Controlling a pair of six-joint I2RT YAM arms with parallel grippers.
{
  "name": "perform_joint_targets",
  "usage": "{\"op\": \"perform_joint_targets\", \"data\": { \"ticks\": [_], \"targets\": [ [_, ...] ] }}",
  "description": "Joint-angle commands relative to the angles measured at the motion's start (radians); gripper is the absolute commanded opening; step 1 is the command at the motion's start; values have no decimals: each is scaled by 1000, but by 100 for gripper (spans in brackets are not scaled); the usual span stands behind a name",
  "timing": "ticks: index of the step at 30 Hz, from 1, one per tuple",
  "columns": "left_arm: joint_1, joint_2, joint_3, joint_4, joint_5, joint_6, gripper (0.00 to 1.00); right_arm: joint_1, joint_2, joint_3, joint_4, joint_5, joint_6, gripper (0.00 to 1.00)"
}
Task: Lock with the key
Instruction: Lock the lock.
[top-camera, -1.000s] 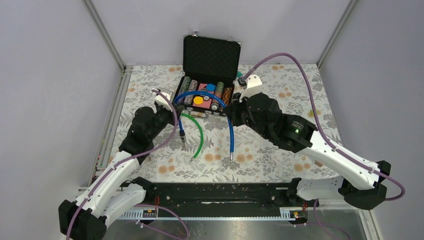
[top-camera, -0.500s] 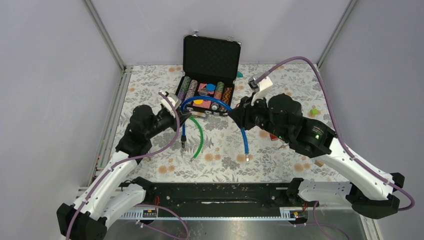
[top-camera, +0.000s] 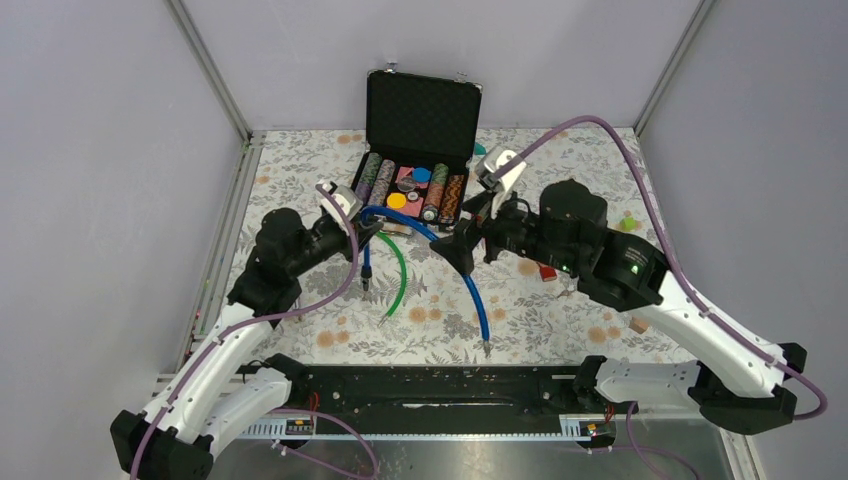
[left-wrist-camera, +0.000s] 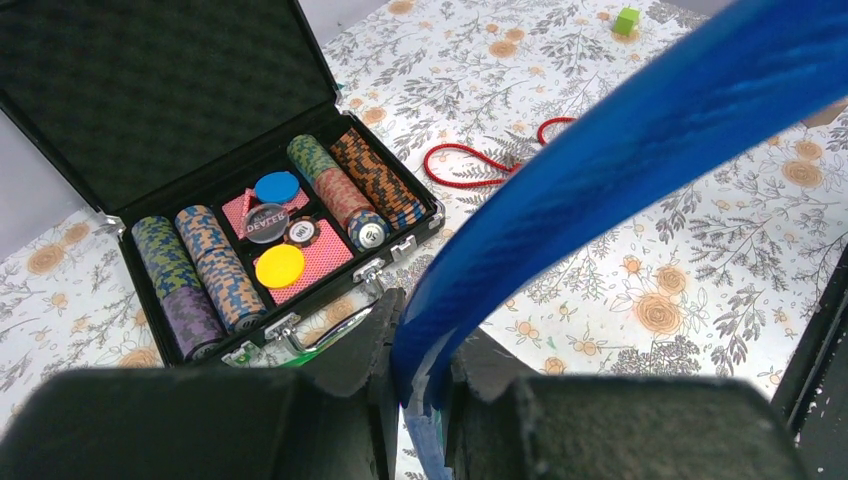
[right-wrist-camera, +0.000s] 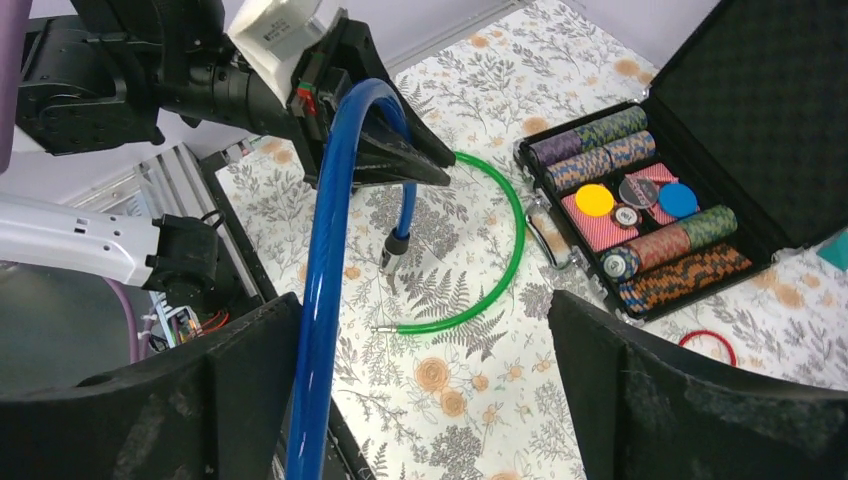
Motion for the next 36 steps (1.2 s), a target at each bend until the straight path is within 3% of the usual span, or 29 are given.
{"op": "perform_joint_targets", "data": {
  "ticks": [1, 4, 9, 13, 17, 18, 19, 20, 21, 24, 27, 31, 34, 36],
  "targets": [
    [-11, -23, 76, 49, 20, 7, 0, -7, 108, 157, -29, -73, -77, 97],
    [-16, -24, 80, 45, 18, 9, 0, -7, 191, 247, -90, -103, -39, 92],
    [-25, -24, 85, 44, 17, 3, 0, -7, 273, 303, -132, -139, 8, 75],
    [-28, -23, 98, 32, 15, -9, 0, -7, 312, 333, -157, -144, 31, 49],
    [-30, -26, 104, 34, 12, -36, 0, -7, 323, 353, -162, -163, 47, 13],
    [-30, -26, 105, 36, 18, -47, 6, -7, 320, 358, -160, -157, 52, 5],
    [-30, -28, 105, 38, 27, -57, 20, -7, 314, 359, -155, -139, 61, 0],
    [-30, -28, 104, 43, 30, -68, 37, -7, 304, 360, -147, -118, 74, 0],
    [-29, -32, 100, 49, 29, -73, 47, -7, 292, 357, -139, -98, 86, 0],
    [-30, -49, 70, 66, -4, -66, 72, -7, 244, 342, -102, -71, 113, 0],
    [-30, -76, 48, 87, -19, -50, 87, -7, 189, 324, -74, -67, 129, 0],
    [-30, -107, 18, 109, -24, -62, 99, -7, 131, 313, -61, -44, 143, 0],
    [-30, -109, 4, 115, -38, -76, 99, -7, 99, 316, -54, -35, 155, 0],
    [-30, -103, -3, 123, -51, -84, 88, -7, 91, 331, -71, -28, 172, 0]
  ]
}}
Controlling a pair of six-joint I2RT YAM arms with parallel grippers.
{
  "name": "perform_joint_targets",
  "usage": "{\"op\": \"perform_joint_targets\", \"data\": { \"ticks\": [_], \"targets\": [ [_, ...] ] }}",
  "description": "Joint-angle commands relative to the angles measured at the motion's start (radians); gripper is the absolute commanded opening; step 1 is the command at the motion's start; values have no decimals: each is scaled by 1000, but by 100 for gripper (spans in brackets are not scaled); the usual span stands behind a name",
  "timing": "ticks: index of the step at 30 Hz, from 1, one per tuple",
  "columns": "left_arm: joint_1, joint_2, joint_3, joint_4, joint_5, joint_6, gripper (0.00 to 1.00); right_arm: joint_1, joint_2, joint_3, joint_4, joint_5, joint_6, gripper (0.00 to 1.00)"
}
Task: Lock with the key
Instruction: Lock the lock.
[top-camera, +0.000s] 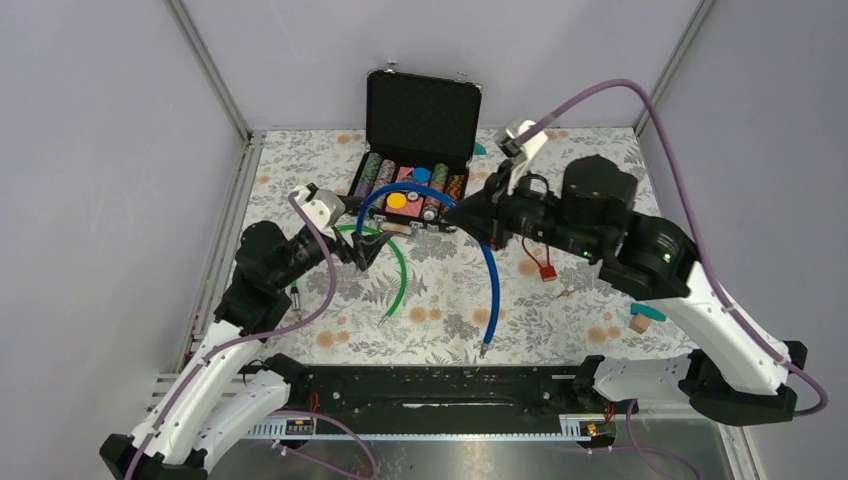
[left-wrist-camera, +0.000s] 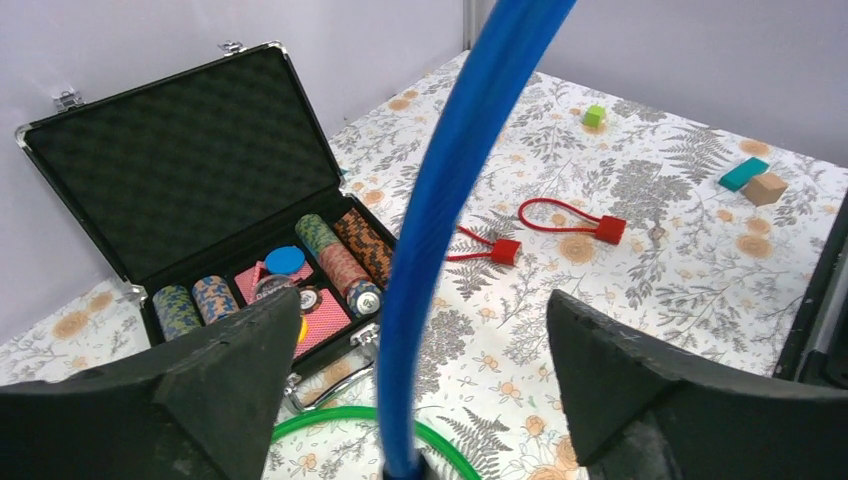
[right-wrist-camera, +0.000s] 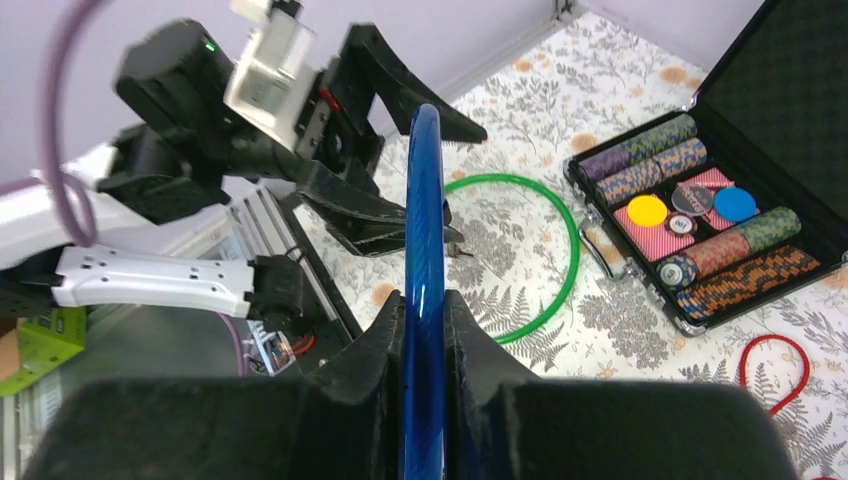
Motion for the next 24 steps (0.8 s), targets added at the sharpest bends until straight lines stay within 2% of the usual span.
{"op": "perform_joint_targets", "data": {
  "ticks": [1, 3, 4, 11, 17, 24],
  "targets": [
    [-2, 5, -20, 76, -45, -31, 81, -4, -36, 52, 67, 53, 52, 0],
    [-2, 17, -9, 81, -59, -57, 67, -4, -26, 85, 30, 66, 59, 0],
    [-2, 21, 1, 80, -56, -60, 64, -4, -25, 92, 21, 70, 59, 0],
    [-1, 50, 38, 52, -6, -117, 58, -4, -33, 94, 4, 102, 58, 0],
    [0, 110, 98, -42, 12, -113, 44, -4, -34, 95, 8, 121, 56, 0],
    [0, 138, 81, 4, 19, -131, 42, -4, -31, 89, 12, 96, 73, 0]
  ]
}}
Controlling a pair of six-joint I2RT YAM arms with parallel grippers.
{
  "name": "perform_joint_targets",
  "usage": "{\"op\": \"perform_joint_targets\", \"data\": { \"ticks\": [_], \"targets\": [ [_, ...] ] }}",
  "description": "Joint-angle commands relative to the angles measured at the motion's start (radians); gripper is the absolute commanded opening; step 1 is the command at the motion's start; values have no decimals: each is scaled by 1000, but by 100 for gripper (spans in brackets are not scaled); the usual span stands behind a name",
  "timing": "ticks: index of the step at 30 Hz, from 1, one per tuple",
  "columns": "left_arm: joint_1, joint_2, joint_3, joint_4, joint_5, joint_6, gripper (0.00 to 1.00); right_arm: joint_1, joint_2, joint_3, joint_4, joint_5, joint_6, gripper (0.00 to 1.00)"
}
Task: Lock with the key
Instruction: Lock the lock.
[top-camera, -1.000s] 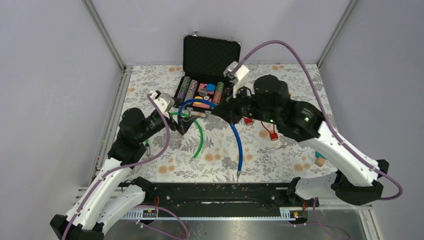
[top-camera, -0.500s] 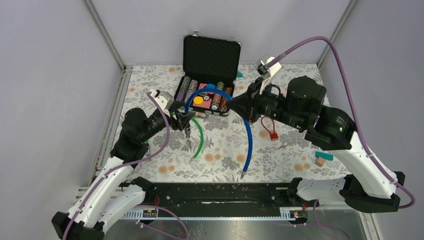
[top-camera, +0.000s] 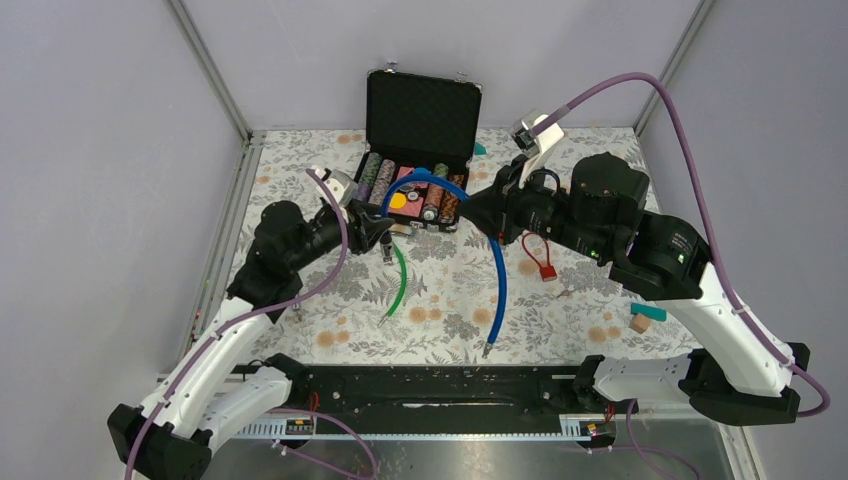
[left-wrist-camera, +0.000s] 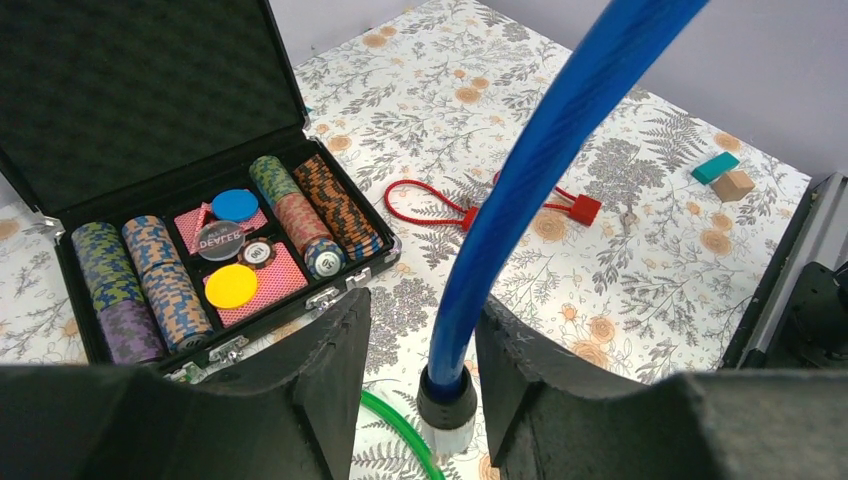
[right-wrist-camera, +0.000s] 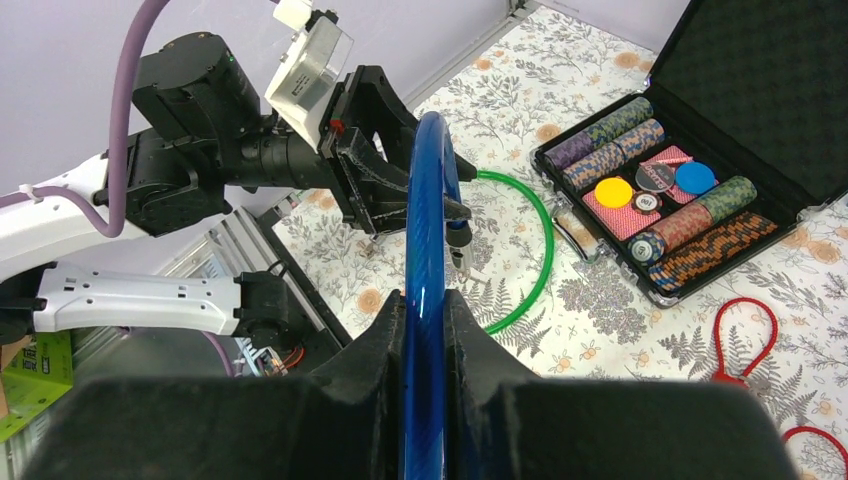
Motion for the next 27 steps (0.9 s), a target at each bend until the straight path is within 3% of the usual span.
{"op": "perform_joint_targets", "data": {
  "ticks": [1, 7, 24, 27],
  "targets": [
    [1, 6, 22, 55, 25, -21, 43, -4, -8, 36, 76, -4, 29, 0],
    [0, 16, 1, 57, 35, -24, 43, -4, -9, 39, 77, -3, 33, 0],
    [0, 54, -27, 134, 69, -59, 31, -4, -18, 40, 77, -23, 52, 0],
    [0, 53, -30, 136, 72, -58, 23, -4, -18, 40, 78, -24, 51, 0]
  ]
}}
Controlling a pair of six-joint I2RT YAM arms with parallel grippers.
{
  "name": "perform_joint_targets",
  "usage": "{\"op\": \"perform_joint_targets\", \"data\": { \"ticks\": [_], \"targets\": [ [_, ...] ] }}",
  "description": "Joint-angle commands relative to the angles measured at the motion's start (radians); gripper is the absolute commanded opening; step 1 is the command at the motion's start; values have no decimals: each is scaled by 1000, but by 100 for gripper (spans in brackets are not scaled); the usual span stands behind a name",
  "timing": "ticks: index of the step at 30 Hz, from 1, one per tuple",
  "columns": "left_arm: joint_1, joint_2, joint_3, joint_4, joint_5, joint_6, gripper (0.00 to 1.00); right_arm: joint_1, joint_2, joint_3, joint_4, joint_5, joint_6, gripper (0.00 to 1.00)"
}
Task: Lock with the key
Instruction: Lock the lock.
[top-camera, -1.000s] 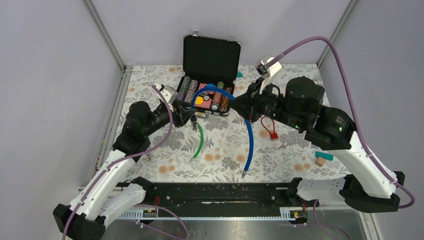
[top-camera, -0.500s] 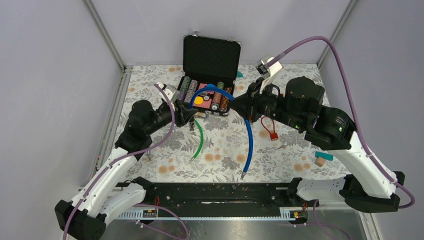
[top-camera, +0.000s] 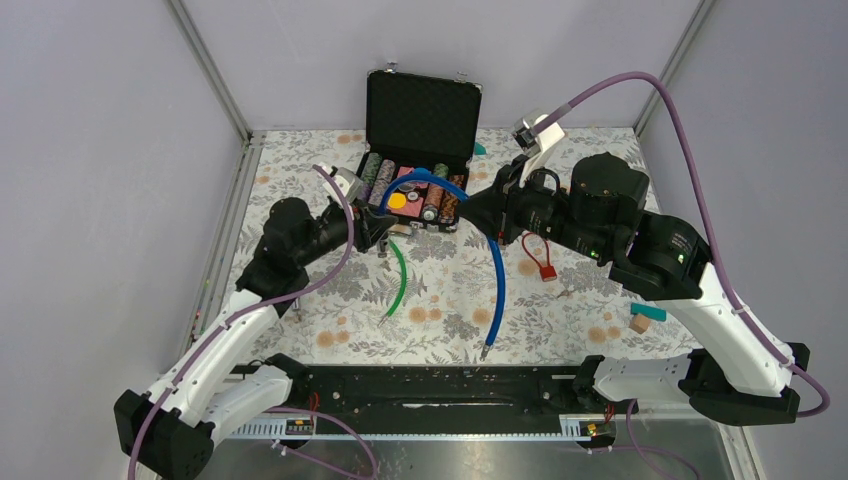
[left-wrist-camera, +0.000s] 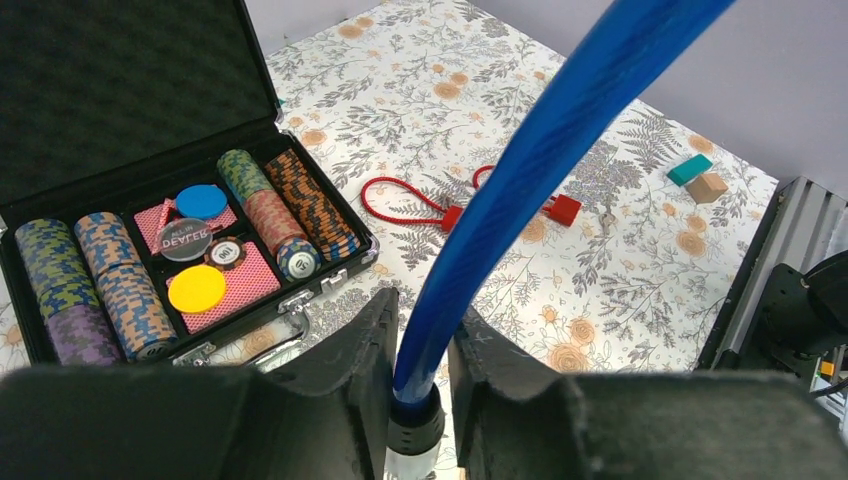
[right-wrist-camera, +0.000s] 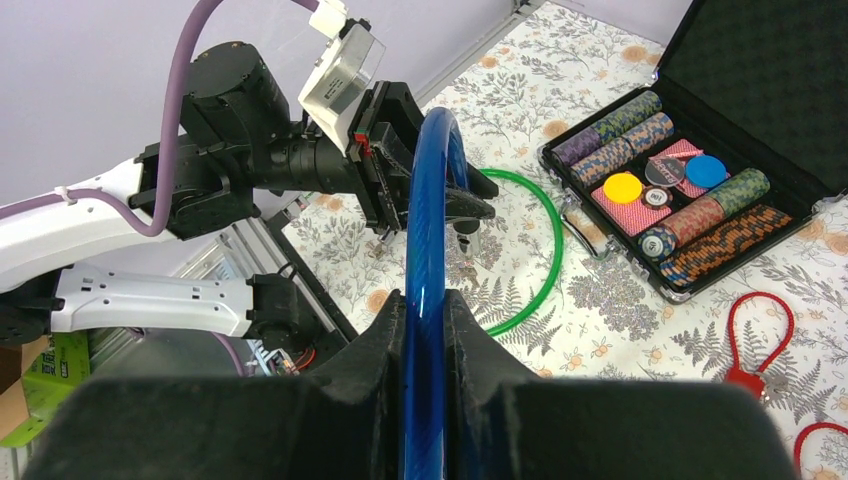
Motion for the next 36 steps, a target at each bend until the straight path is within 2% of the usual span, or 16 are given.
{"op": "perform_joint_targets", "data": {
  "ticks": [1, 4, 8, 11, 14, 17, 21, 25, 28, 31, 36],
  "targets": [
    [0, -7, -11, 71, 34, -6, 20, -4, -18, 39, 76, -21, 20, 0],
    [0, -4, -10, 72, 41, -3, 0, -4, -20, 37, 77, -21, 24, 0],
    [0, -7, -5, 68, 9, -16, 0, -4, -27, 22, 77, -8, 20, 0],
    [1, -27, 5, 66, -68, -41, 0, -4, -44, -27, 89, 17, 0, 0],
    [0, -52, 28, 55, -136, -59, 0, -4, -77, -109, 111, 42, -26, 12],
    [0, -65, 67, 26, -219, -72, 0, -5, -121, -202, 130, 44, -45, 33],
    [0, -79, 118, -1, -311, -86, 0, -6, -176, -303, 146, 45, -58, 52],
    [1, -78, 171, -62, -355, -92, 0, -6, -229, -387, 148, 35, -67, 69],
    [1, -72, 203, -95, -372, -103, 0, -6, -277, -463, 158, -11, -72, 85],
    [2, -69, 228, -126, -396, -120, 0, -6, -328, -569, 198, -137, -84, 93],
    [2, -68, 266, -159, -429, -164, 0, -6, -369, -719, 301, -289, -53, 96]
  ]
}}
